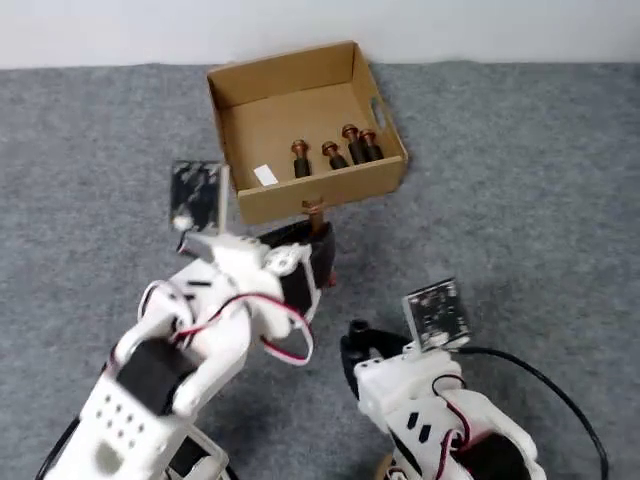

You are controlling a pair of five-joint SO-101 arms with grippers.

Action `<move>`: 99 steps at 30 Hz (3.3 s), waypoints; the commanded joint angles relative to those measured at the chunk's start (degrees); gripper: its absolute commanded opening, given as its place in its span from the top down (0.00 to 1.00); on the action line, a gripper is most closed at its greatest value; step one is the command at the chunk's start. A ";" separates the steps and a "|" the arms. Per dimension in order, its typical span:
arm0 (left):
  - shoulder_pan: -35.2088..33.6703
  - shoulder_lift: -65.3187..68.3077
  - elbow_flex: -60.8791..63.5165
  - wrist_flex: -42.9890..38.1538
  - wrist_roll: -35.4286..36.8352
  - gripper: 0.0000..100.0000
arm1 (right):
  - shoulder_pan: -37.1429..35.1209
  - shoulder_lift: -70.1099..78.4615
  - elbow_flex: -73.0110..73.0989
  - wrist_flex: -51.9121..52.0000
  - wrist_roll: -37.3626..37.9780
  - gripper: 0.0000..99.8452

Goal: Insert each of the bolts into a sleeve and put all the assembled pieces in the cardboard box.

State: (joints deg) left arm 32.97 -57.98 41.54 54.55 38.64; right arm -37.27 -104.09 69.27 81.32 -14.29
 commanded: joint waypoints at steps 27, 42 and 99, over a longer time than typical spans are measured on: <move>7.03 -28.40 28.62 -9.76 0.09 1.00 | -8.04 0.57 -1.67 -4.79 13.54 0.99; 7.21 -28.48 27.47 -9.23 0.09 1.00 | -7.96 0.48 -2.29 -4.79 13.54 0.99; 4.84 -28.48 27.74 -15.12 0.00 1.00 | -2.42 0.48 -1.58 -7.69 16.79 0.99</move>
State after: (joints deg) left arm 38.77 -85.76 69.41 44.09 38.73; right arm -40.09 -103.65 69.36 75.60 2.07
